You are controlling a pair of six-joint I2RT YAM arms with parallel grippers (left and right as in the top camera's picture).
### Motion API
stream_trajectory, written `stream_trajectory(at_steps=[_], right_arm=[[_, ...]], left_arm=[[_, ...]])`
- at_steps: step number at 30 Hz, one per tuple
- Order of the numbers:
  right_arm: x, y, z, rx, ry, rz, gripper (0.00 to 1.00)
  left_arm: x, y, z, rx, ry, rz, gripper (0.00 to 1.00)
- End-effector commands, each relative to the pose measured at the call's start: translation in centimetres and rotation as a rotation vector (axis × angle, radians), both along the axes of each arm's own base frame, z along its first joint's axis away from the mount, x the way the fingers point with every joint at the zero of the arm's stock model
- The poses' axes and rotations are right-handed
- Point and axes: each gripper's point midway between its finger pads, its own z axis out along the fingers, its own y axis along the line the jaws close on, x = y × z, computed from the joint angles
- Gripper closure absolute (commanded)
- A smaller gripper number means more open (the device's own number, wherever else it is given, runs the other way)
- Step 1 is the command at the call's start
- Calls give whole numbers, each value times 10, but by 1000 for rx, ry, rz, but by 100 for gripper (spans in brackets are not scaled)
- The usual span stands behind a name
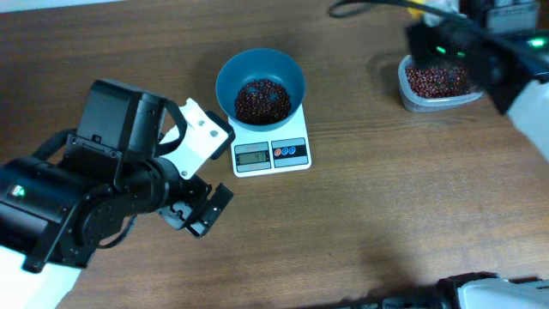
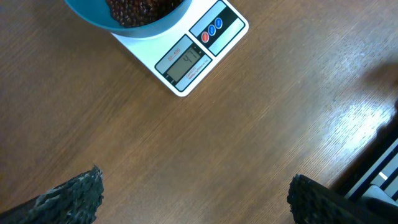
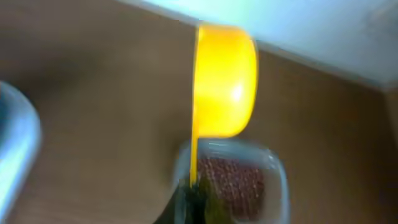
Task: Scoop item into bowl and weigh 50g on scale
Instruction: 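Move the empty scoop back to the bean tub with the right gripper, then dip the scoop into the beans again with the right gripper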
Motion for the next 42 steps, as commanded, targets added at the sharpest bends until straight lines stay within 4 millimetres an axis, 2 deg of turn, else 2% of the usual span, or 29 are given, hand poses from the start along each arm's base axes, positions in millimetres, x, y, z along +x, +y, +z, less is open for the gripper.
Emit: stream_trajectory(at_steps=[1, 4, 6, 9, 14, 17, 20, 22, 24, 28, 30, 32, 34, 36, 39, 42], right_arm=[[-29, -58, -26, 10, 144, -170, 96], [-57, -86, -54, 30, 294, -258, 96], [-63, -89, -66, 50, 347, -267, 96], [-58, -75, -88, 128, 405, -216, 96], [-50, -77, -133, 142, 513, -219, 96], [-41, -79, -150, 143, 526, -219, 96], [-23, -83, -145, 135, 453, -218, 96], [-20, -80, -144, 174, 433, -237, 96], [-15, -57, -142, 306, 421, -180, 96], [-12, -42, -140, 386, 415, -141, 96], [-12, -41, -139, 406, 414, -157, 96], [-14, -51, -141, 359, 417, -190, 96], [-16, -71, -141, 259, 416, -257, 96], [-14, -93, -132, 158, 393, -324, 96], [-1, -98, -113, 142, 343, -331, 96], [2, -98, -106, 148, 333, -326, 96]], left_arm=[[2, -1, 6, -18, -8, 7, 1], [2, -1, 6, -18, -8, 7, 1], [2, -1, 6, -18, -8, 7, 1], [2, -1, 6, -18, -8, 7, 1], [2, -1, 6, -18, -8, 7, 1], [2, -1, 6, -18, -8, 7, 1], [2, -1, 6, -18, -8, 7, 1], [2, -1, 6, -18, -8, 7, 1], [2, -1, 6, -18, -8, 7, 1], [2, -1, 6, -18, -8, 7, 1], [2, -1, 6, -18, -8, 7, 1], [2, -1, 6, -18, -8, 7, 1], [2, -1, 6, -18, -8, 7, 1], [2, -1, 6, -18, -8, 7, 1], [2, -1, 6, -18, -8, 7, 1], [2, -1, 6, -18, -8, 7, 1]])
